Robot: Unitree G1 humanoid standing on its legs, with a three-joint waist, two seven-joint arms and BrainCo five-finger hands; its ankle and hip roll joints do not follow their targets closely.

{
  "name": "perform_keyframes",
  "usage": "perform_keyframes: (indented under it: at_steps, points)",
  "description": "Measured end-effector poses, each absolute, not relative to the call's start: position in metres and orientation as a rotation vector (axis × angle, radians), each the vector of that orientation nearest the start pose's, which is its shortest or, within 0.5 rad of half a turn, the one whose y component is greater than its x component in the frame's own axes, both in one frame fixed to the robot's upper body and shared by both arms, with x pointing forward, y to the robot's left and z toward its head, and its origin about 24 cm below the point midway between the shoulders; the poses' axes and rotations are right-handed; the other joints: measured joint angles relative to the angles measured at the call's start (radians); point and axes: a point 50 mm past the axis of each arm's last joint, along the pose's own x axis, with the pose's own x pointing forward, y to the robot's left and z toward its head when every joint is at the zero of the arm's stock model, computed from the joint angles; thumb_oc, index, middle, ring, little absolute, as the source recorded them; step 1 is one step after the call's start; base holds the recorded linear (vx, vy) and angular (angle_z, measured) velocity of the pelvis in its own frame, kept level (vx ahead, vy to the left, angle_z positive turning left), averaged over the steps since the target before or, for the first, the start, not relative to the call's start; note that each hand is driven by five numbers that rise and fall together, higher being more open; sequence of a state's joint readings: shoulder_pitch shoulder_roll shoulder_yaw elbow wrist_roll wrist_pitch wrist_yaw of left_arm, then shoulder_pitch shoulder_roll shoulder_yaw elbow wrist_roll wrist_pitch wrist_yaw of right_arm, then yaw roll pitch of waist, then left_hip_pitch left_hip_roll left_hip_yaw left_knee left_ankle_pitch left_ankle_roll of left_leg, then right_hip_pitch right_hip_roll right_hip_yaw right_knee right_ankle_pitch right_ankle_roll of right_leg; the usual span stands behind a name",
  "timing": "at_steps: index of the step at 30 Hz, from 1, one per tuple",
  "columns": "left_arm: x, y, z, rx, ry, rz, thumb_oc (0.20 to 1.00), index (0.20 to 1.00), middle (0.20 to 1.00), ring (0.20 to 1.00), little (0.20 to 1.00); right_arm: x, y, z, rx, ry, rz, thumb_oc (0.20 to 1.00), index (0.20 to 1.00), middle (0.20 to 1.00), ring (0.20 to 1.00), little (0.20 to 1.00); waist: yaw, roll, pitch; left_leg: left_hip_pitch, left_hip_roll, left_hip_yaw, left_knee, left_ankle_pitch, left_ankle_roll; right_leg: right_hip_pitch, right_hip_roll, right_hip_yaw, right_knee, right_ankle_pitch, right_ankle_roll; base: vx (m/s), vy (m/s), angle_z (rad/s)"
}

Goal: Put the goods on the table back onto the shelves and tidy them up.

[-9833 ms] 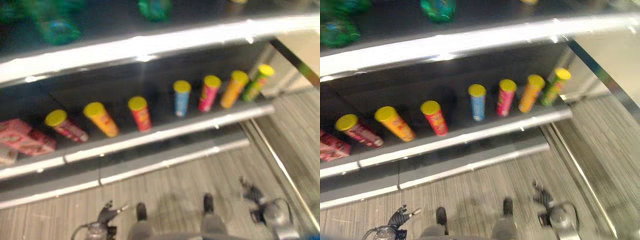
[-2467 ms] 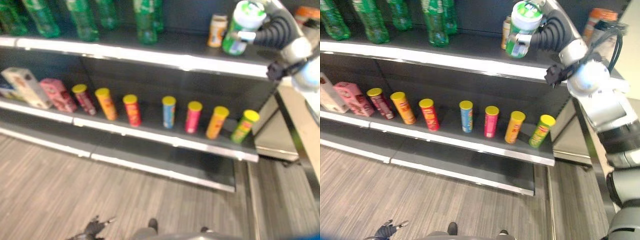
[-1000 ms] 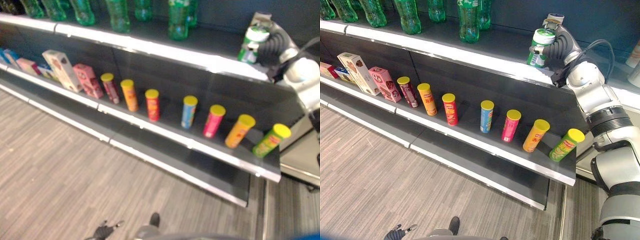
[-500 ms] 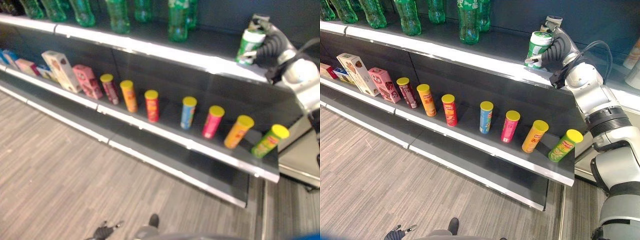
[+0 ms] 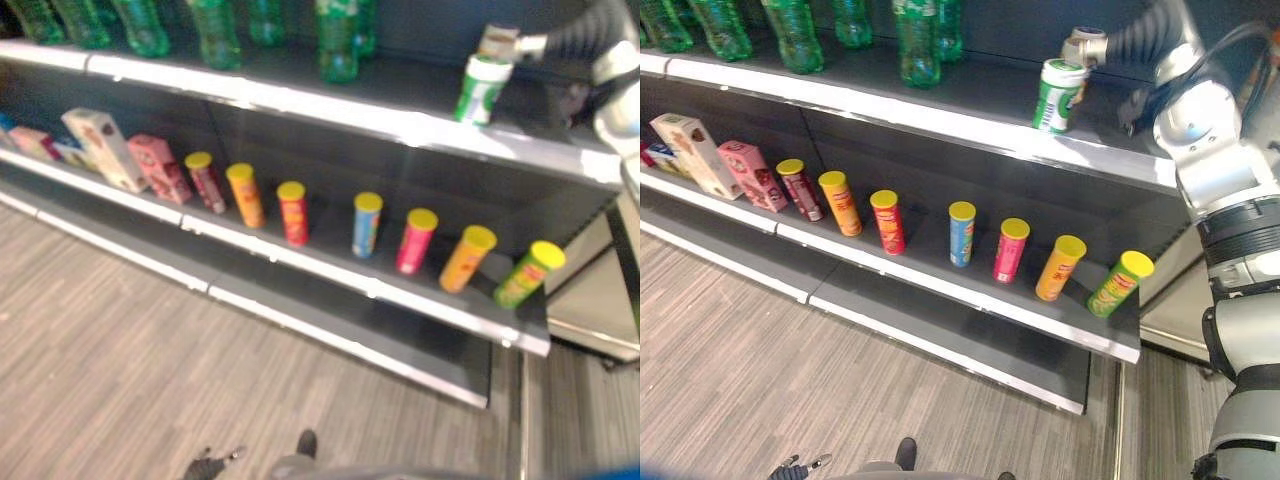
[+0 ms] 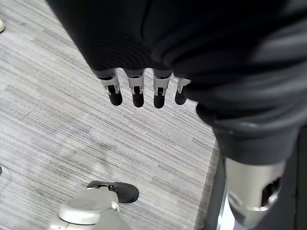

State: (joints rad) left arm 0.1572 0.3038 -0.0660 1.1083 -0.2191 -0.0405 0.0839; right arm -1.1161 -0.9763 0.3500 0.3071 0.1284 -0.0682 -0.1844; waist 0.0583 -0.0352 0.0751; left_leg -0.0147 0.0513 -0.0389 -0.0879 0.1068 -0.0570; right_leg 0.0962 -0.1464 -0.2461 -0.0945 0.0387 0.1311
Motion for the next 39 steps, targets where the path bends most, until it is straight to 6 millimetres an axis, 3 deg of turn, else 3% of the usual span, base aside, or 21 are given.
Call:
perform_keyframes:
  at_steps: [1, 4, 5, 7, 9, 12, 15, 16, 17, 21, 23, 25, 26, 30, 31, 32, 34, 39]
  points:
    - [0.052, 0.267, -0.154, 0.164, 1.196, 0.341, 1.000, 1.000, 1.000, 1.000, 1.000, 0.314, -0.221, 0.375, -0.787, -0.934, -0.211, 1.000, 1.000, 1.000, 1.000, 1.000, -0.007, -0.001, -0.001, 0.006, 0.000, 0.011, 0.000, -0.003, 0.001, 0.000, -0.001, 0.010, 0.001, 0.000, 0.000, -0.01, 0.039, -0.23]
    - [0.052, 0.266, -0.154, 0.150, 1.194, 0.359, 1.000, 1.000, 1.000, 1.000, 1.000, 0.295, -0.221, 0.372, -0.730, -1.028, -0.206, 1.000, 1.000, 1.000, 1.000, 1.000, -0.030, -0.005, -0.002, 0.019, 0.000, 0.027, -0.001, -0.009, 0.002, 0.001, -0.002, 0.027, 0.002, 0.002, 0.001, -0.01, 0.074, -0.26]
    - [0.051, 0.266, -0.154, 0.147, 1.195, 0.368, 1.000, 1.000, 1.000, 1.000, 1.000, 0.282, -0.225, 0.350, -0.631, -1.040, -0.200, 1.000, 1.000, 1.000, 1.000, 1.000, -0.036, -0.017, -0.011, 0.029, 0.002, 0.051, -0.001, -0.015, 0.001, -0.005, -0.001, 0.047, 0.005, 0.003, -0.001, -0.02, 0.065, -0.35]
    - [0.046, 0.261, -0.157, 0.137, 1.216, 0.360, 1.000, 1.000, 1.000, 1.000, 1.000, 0.286, -0.215, 0.327, -0.582, -0.991, -0.109, 1.000, 1.000, 1.000, 1.000, 1.000, -0.061, -0.015, -0.011, 0.045, 0.004, 0.074, -0.006, -0.022, 0.002, -0.005, -0.001, 0.076, 0.005, 0.008, 0.001, -0.06, 0.125, -0.50]
    - [0.050, 0.259, -0.156, 0.132, 1.202, 0.359, 1.000, 1.000, 1.000, 1.000, 1.000, 0.275, -0.214, 0.301, -0.432, -0.954, -0.024, 1.000, 1.000, 1.000, 1.000, 1.000, -0.071, -0.020, -0.015, 0.050, 0.008, 0.107, -0.007, -0.025, 0.002, -0.014, -0.001, 0.103, 0.005, 0.013, 0.003, -0.05, 0.126, -0.46]
    - [0.055, 0.256, -0.157, 0.123, 1.197, 0.343, 1.000, 1.000, 1.000, 1.000, 1.000, 0.260, -0.198, 0.237, -0.177, -0.776, 0.207, 1.000, 1.000, 1.000, 1.000, 1.000, -0.123, -0.024, -0.018, 0.055, 0.000, 0.167, 0.000, -0.036, 0.005, -0.058, -0.003, 0.171, 0.013, 0.032, 0.006, -0.06, 0.155, -0.57]
    - [0.053, 0.257, -0.156, 0.123, 1.195, 0.338, 1.000, 1.000, 1.000, 1.000, 1.000, 0.253, -0.188, 0.186, 0.059, -0.573, 0.355, 1.000, 1.000, 1.000, 1.000, 1.000, -0.149, -0.019, -0.017, 0.056, 0.000, 0.219, -0.008, -0.045, 0.012, -0.086, -0.013, 0.230, 0.019, 0.033, 0.028, -0.06, 0.129, -0.60]
    - [0.059, 0.257, -0.155, 0.133, 1.178, 0.322, 1.000, 1.000, 1.000, 1.000, 1.000, 0.249, -0.187, 0.169, 0.110, -0.492, 0.399, 1.000, 1.000, 1.000, 1.000, 1.000, -0.178, -0.019, -0.016, 0.061, -0.014, 0.240, -0.008, -0.048, 0.013, -0.092, -0.018, 0.245, 0.014, 0.051, 0.027, -0.08, 0.180, -0.46]
    - [0.063, 0.257, -0.154, 0.141, 1.159, 0.307, 1.000, 1.000, 1.000, 1.000, 1.000, 0.242, -0.188, 0.155, 0.161, -0.436, 0.424, 1.000, 1.000, 1.000, 1.000, 1.000, -0.174, -0.018, -0.013, 0.067, -0.013, 0.248, -0.008, -0.055, 0.013, -0.104, -0.018, 0.263, 0.033, 0.047, 0.033, -0.07, 0.131, -0.41]
    - [0.066, 0.262, -0.151, 0.135, 1.137, 0.317, 1.000, 1.000, 1.000, 1.000, 1.000, 0.214, -0.185, 0.079, 0.241, -0.055, 0.526, 1.000, 1.000, 1.000, 1.000, 1.000, -0.205, -0.029, 0.001, 0.092, -0.025, 0.320, -0.008, -0.072, 0.027, -0.126, -0.029, 0.327, 0.039, 0.047, 0.059, -0.09, 0.092, -0.51]
    - [0.070, 0.266, -0.149, 0.139, 1.126, 0.309, 1.000, 1.000, 1.000, 1.000, 1.000, 0.205, -0.202, 0.027, 0.114, 0.193, 0.475, 1.000, 1.000, 1.000, 1.000, 1.000, -0.211, -0.043, 0.025, 0.106, -0.027, 0.360, -0.008, -0.075, 0.033, -0.153, -0.029, 0.347, 0.073, 0.068, 0.060, -0.12, 0.023, -0.59]
    - [0.072, 0.266, -0.149, 0.139, 1.120, 0.295, 1.000, 1.000, 1.000, 1.000, 1.000, 0.193, -0.223, -0.024, -0.131, 0.437, 0.404, 1.000, 1.000, 1.000, 1.000, 1.000, -0.210, -0.048, 0.043, 0.122, -0.029, 0.393, -0.008, -0.082, 0.043, -0.158, -0.043, 0.332, 0.074, 0.077, 0.065, -0.10, -0.017, -0.49]
    - [0.075, 0.266, -0.148, 0.139, 1.111, 0.293, 1.000, 1.000, 1.000, 1.000, 1.000, 0.183, -0.233, -0.045, -0.227, 0.551, 0.364, 1.000, 1.000, 1.000, 1.000, 1.000, -0.205, -0.055, 0.045, 0.125, -0.030, 0.402, -0.008, -0.082, 0.043, -0.160, -0.062, 0.272, 0.066, 0.068, 0.062, -0.09, -0.019, -0.28]
    - [0.081, 0.261, -0.148, 0.162, 1.101, 0.256, 1.000, 1.000, 1.000, 1.000, 1.000, 0.158, -0.250, -0.094, -0.491, 0.790, 0.260, 1.000, 1.000, 1.000, 1.000, 1.000, -0.164, -0.046, 0.066, 0.135, -0.003, 0.428, -0.008, -0.081, 0.041, -0.174, -0.090, 0.096, 0.097, 0.060, 0.052, -0.08, -0.063, -0.20]
    - [0.082, 0.261, -0.148, 0.162, 1.100, 0.253, 1.000, 1.000, 1.000, 1.000, 1.000, 0.154, -0.250, -0.101, -0.517, 0.828, 0.244, 1.000, 1.000, 1.000, 1.000, 1.000, -0.152, -0.051, 0.063, 0.140, 0.002, 0.427, -0.008, -0.081, 0.040, -0.178, -0.089, 0.067, 0.098, 0.059, 0.051, -0.05, -0.137, -0.15]
    - [0.082, 0.259, -0.148, 0.160, 1.100, 0.254, 1.000, 1.000, 1.000, 1.000, 1.000, 0.149, -0.251, -0.108, -0.543, 0.853, 0.225, 1.000, 1.000, 1.000, 1.000, 1.000, -0.132, -0.029, 0.068, 0.131, 0.018, 0.429, -0.008, -0.079, 0.036, -0.175, -0.084, 0.037, 0.089, 0.058, 0.050, -0.02, -0.105, -0.12]
    - [0.088, 0.259, -0.147, 0.165, 1.082, 0.259, 1.000, 1.000, 1.000, 1.000, 1.000, 0.142, -0.250, -0.119, -0.556, 0.917, 0.190, 1.000, 1.000, 1.000, 1.000, 1.000, -0.103, -0.016, 0.073, 0.131, 0.040, 0.428, -0.007, -0.074, 0.022, -0.177, -0.078, -0.008, 0.103, 0.065, 0.037, 0.01, -0.092, -0.01]
    - [0.088, 0.254, -0.149, 0.155, 1.088, 0.265, 1.000, 1.000, 1.000, 1.000, 1.000, 0.132, -0.249, -0.131, -0.520, 0.989, 0.113, 1.000, 1.000, 1.000, 1.000, 1.000, -0.083, 0.003, 0.062, 0.132, 0.064, 0.400, -0.001, -0.070, 0.003, -0.148, -0.034, -0.015, 0.047, 0.098, -0.006, 0.02, -0.146, 0.01]
